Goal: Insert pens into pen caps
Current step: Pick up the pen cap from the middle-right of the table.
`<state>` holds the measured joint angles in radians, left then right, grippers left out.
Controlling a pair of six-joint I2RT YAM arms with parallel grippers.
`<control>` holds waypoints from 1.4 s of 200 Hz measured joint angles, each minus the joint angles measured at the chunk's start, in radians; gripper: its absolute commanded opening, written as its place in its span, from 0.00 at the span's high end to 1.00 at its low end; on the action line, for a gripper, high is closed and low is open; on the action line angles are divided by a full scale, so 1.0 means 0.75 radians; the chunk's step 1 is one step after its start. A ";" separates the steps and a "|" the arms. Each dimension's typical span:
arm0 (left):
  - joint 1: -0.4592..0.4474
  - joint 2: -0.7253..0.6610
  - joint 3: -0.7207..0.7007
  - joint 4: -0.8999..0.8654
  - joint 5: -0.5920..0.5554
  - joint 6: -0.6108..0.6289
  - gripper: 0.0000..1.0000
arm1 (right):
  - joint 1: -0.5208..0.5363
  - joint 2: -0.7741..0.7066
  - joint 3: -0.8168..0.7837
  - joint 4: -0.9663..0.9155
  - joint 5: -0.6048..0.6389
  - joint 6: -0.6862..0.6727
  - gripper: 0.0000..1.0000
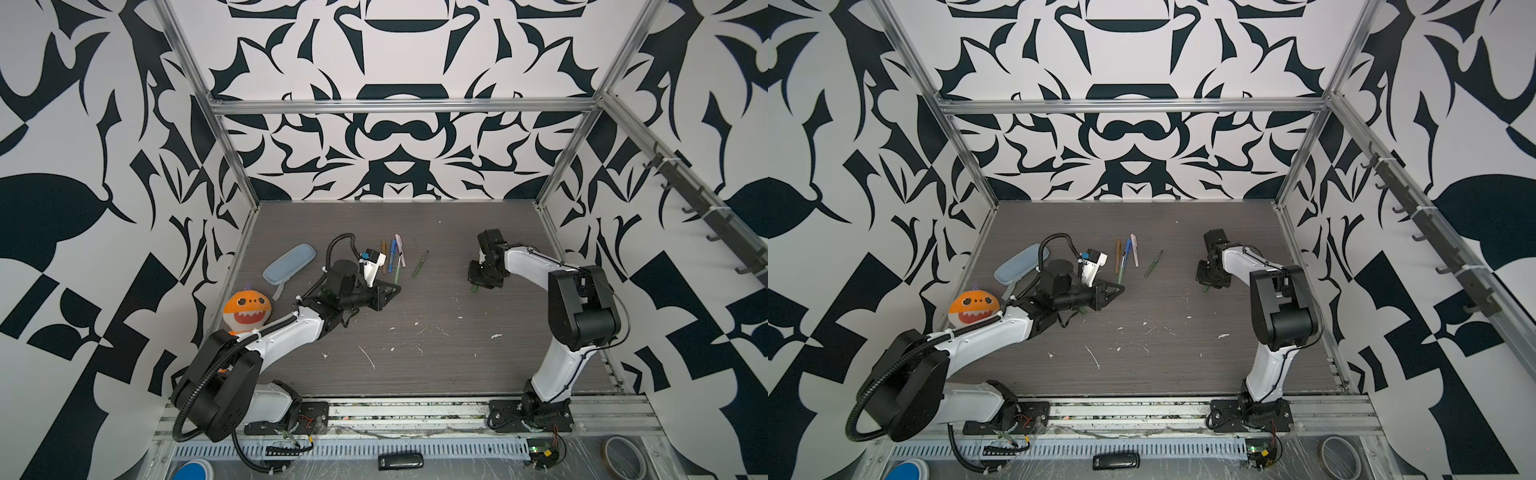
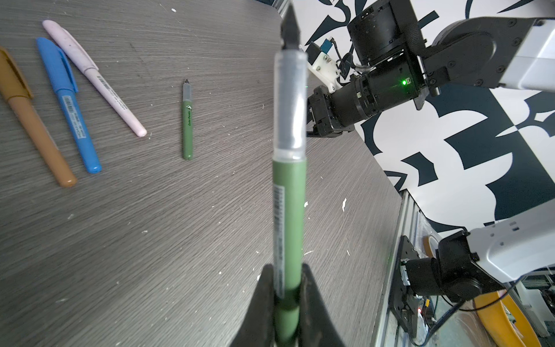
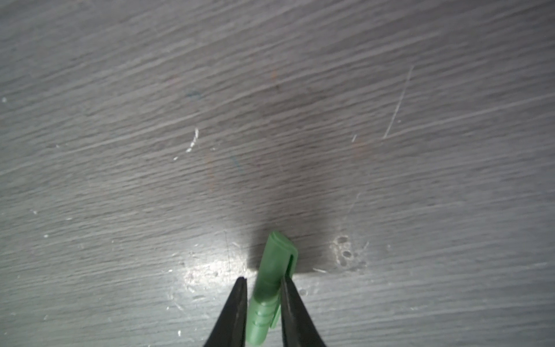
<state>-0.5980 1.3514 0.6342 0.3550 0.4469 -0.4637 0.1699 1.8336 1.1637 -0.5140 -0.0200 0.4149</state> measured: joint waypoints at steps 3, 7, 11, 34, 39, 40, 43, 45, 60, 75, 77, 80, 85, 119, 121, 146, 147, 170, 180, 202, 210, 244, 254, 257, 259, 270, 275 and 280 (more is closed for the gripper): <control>0.000 0.001 0.000 0.000 -0.001 0.000 0.96 | 0.000 0.002 0.000 0.000 0.000 -0.001 0.76; 0.000 0.001 0.000 0.000 0.000 0.000 0.96 | 0.000 0.006 0.001 0.001 0.002 -0.001 0.75; 0.000 0.001 0.000 0.000 0.000 0.000 0.96 | 0.000 0.009 0.001 0.001 0.003 -0.002 0.76; 0.000 0.001 0.000 0.001 0.003 0.000 0.96 | 0.000 0.027 0.004 -0.002 0.006 -0.005 0.75; 0.000 0.001 0.001 0.001 0.004 0.000 0.96 | 0.000 0.027 0.008 -0.002 0.007 -0.005 0.75; 0.000 0.001 0.001 0.001 0.004 0.001 0.96 | 0.000 0.027 0.009 -0.002 0.007 -0.005 0.75; 0.000 0.001 0.001 0.001 0.004 0.001 0.96 | 0.000 0.028 0.011 -0.001 0.008 -0.005 0.75; 0.000 0.001 0.000 0.001 0.004 0.001 0.96 | 0.000 0.028 0.011 -0.001 0.008 -0.005 0.75; 0.000 0.001 0.001 0.001 0.005 0.001 0.96 | 0.000 0.036 0.019 0.001 0.008 -0.006 0.75; 0.000 0.001 0.001 0.001 0.005 0.001 0.96 | 0.000 0.043 0.024 -0.001 0.009 -0.009 0.77; 0.000 0.001 0.001 0.001 0.005 0.001 0.96 | 0.000 0.043 0.025 0.000 0.009 -0.009 0.77; 0.000 0.001 0.000 0.001 0.005 0.001 0.96 | 0.000 0.044 0.026 -0.001 0.010 -0.011 0.77; 0.000 0.001 0.000 0.001 0.005 0.002 0.96 | 0.000 0.045 0.027 -0.001 0.011 -0.012 0.78; 0.000 0.003 0.000 0.001 0.005 0.004 0.96 | 0.000 0.048 0.039 -0.004 0.024 -0.032 0.83; 0.000 0.004 0.001 0.001 0.005 0.005 0.96 | 0.000 0.048 0.040 -0.004 0.024 -0.033 0.84; 0.000 0.010 0.001 0.001 0.007 0.006 0.96 | 0.000 0.048 0.043 -0.006 0.024 -0.041 0.86; 0.000 0.010 0.001 0.001 0.007 0.006 0.96 | 0.000 0.048 0.043 -0.006 0.024 -0.041 0.85; 0.000 0.013 0.001 0.001 0.009 0.006 0.96 | 0.000 0.048 0.043 -0.006 0.011 -0.045 0.85; 0.000 0.013 0.001 0.001 0.011 0.006 0.96 | 0.000 0.048 0.043 -0.005 0.000 -0.047 0.85; 0.000 0.013 0.001 0.001 0.017 0.005 0.96 | -0.007 0.047 0.042 0.014 -0.023 -0.046 0.86; 0.000 0.013 0.001 0.002 0.019 0.005 0.96 | -0.013 0.044 0.035 0.032 -0.045 -0.043 0.86; 0.000 0.016 0.001 0.011 0.031 0.005 0.96 | -0.027 -0.022 -0.029 0.107 -0.159 -0.030 0.86; 0.000 0.021 0.001 0.021 0.037 0.004 0.96 | -0.031 -0.065 -0.064 0.142 -0.207 -0.024 0.86; 0.000 0.023 0.001 0.027 0.039 0.004 0.96 | -0.033 -0.079 -0.076 0.156 -0.222 -0.020 0.87; 0.000 0.023 0.001 0.031 0.041 0.003 0.96 | -0.033 -0.090 -0.085 0.167 -0.233 -0.018 0.87; 0.000 0.031 0.001 0.048 0.049 -0.001 0.96 | -0.034 -0.154 -0.136 0.230 -0.288 0.001 0.87; -0.001 0.034 0.001 0.057 0.052 -0.002 0.96 | -0.032 -0.187 -0.161 0.263 -0.314 0.009 0.87; -0.001 0.038 0.001 0.066 0.056 -0.003 0.96 | -0.030 -0.216 -0.183 0.291 -0.336 0.017 0.87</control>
<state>-0.5987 1.3796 0.6346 0.4046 0.4889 -0.4656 0.1478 1.6718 1.0264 -0.2958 -0.2718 0.4274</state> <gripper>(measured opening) 0.144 0.157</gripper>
